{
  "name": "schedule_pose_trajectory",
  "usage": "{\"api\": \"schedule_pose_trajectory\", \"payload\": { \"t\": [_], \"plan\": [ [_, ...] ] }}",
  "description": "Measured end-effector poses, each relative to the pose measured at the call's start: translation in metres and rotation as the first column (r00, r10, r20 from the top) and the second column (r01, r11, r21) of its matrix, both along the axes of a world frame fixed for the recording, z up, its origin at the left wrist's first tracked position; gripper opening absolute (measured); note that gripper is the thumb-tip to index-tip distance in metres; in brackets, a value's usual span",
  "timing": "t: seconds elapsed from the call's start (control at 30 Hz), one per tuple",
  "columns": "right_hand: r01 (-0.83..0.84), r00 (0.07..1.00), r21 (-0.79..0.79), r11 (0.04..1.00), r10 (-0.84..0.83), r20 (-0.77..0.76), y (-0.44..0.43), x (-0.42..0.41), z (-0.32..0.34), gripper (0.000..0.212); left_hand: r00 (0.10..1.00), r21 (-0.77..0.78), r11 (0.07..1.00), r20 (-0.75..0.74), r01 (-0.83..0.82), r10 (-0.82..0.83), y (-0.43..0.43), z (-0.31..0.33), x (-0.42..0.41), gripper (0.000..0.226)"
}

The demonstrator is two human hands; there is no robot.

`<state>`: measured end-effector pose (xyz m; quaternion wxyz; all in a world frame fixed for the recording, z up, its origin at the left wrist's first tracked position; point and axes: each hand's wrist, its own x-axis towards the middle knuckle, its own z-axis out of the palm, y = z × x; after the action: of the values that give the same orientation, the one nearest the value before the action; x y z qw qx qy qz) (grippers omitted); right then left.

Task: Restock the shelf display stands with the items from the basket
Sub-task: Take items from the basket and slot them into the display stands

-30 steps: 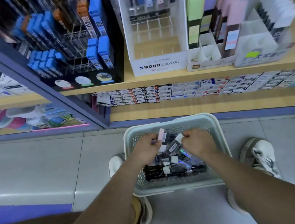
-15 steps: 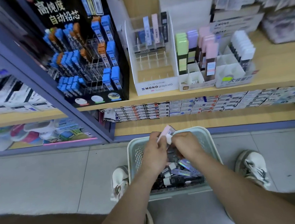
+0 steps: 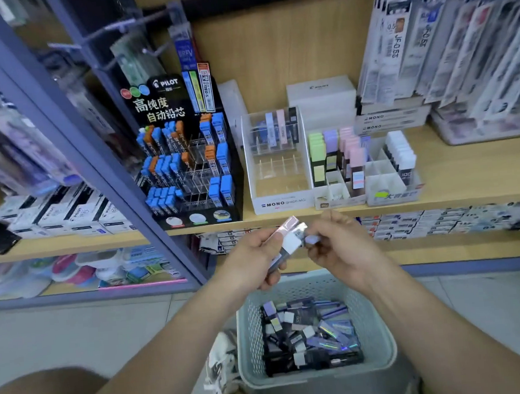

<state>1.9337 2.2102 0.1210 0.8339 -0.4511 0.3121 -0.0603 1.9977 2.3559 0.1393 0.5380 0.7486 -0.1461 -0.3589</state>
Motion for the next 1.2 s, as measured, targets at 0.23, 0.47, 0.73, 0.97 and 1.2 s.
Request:
{"api": "schedule_pose_trajectory", "payload": {
  "t": [0.23, 0.47, 0.73, 0.97, 1.2],
  "plan": [
    [-0.188, 0.979, -0.089, 0.978, 0.179, -0.099, -0.014, 0.005, 0.061, 0.032, 0.978, 0.093, 0.975, 0.042, 0.200, -0.205, 0.012, 0.067, 0.017, 0.024],
    [-0.769, 0.639, -0.327, 0.550, 0.680, -0.359, -0.014, 0.009, 0.095, 0.049, 0.902, 0.115, 0.919, 0.182, 0.377, -0.392, -0.002, 0.089, 0.032, 0.010],
    [-0.742, 0.661, -0.276, 0.610, 0.733, -0.158, -0.019, 0.023, 0.105, 0.034, 0.954, -0.030, 0.966, 0.170, 0.256, -0.248, 0.001, 0.093, 0.058, 0.029],
    [-0.516, 0.856, -0.120, 0.848, 0.516, -0.032, -0.032, 0.027, 0.113, 0.020, 0.987, -0.208, 0.975, 0.124, -0.074, 0.102, 0.011, 0.102, 0.074, 0.013],
    [-0.345, 0.927, -0.064, 0.936, 0.351, 0.129, -0.017, 0.026, 0.117, 0.017, 0.973, -0.438, 0.870, -0.066, -0.226, 0.219, -0.006, 0.100, 0.047, 0.014]
  ]
}}
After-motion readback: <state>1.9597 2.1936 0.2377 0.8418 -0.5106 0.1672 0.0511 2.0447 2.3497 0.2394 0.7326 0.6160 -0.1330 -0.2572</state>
